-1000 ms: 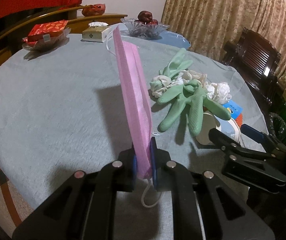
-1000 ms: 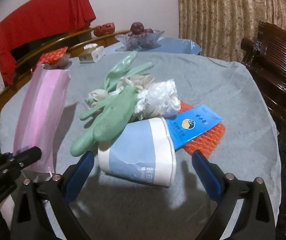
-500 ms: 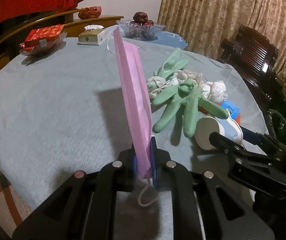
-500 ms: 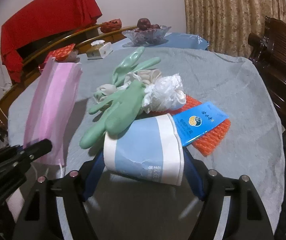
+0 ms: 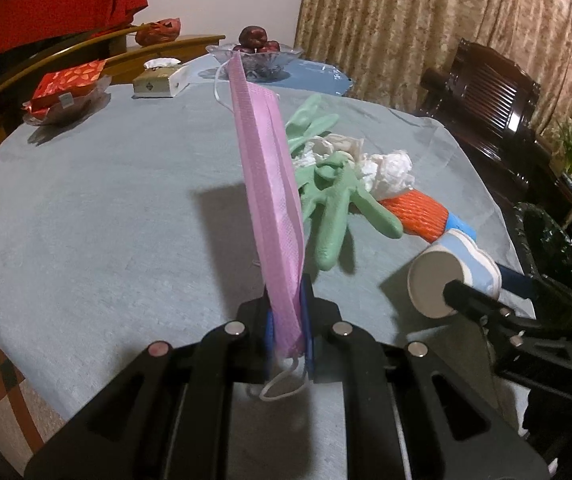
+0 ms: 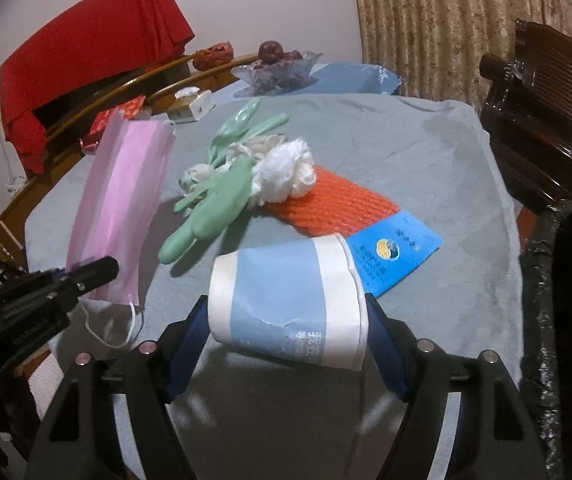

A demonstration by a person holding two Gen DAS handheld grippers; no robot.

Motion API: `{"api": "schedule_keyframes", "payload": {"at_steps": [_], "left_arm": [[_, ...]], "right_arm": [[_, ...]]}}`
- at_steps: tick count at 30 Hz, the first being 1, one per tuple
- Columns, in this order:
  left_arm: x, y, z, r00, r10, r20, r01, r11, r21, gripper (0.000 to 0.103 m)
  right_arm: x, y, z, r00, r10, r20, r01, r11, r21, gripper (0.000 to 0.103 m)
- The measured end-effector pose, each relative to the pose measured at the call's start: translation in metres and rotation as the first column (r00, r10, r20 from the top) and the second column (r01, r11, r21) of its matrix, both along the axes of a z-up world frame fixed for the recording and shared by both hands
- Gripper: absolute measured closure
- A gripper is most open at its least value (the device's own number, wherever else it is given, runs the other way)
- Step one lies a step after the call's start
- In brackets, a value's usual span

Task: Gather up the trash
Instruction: 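Grasp the white-and-blue paper cup with the right tool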

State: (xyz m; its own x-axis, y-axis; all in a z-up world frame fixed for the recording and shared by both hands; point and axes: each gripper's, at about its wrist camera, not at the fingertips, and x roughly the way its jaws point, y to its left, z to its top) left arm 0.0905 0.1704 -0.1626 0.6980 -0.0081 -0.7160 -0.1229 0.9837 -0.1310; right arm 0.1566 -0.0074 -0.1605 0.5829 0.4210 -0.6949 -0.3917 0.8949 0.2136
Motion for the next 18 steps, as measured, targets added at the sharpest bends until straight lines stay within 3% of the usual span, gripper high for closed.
{"api": "schedule_keyframes", "payload": {"at_steps": [5, 18], "left_arm": [[-0.001, -0.003, 0.005, 1.0, -0.006, 0.011, 0.006, 1.0, -0.001, 0.092], [-0.005, -0.003, 0.009, 1.0, -0.012, 0.022, 0.012, 1.0, -0.007, 0.092]], "right_arm": [[0.002, -0.007, 0.016, 1.0, 0.01, -0.002, -0.009, 0.996, 0.09, 0.032], [-0.005, 0.002, 0.02, 0.999, 0.052, -0.004, -0.051, 0.993, 0.106, 0.032]]}}
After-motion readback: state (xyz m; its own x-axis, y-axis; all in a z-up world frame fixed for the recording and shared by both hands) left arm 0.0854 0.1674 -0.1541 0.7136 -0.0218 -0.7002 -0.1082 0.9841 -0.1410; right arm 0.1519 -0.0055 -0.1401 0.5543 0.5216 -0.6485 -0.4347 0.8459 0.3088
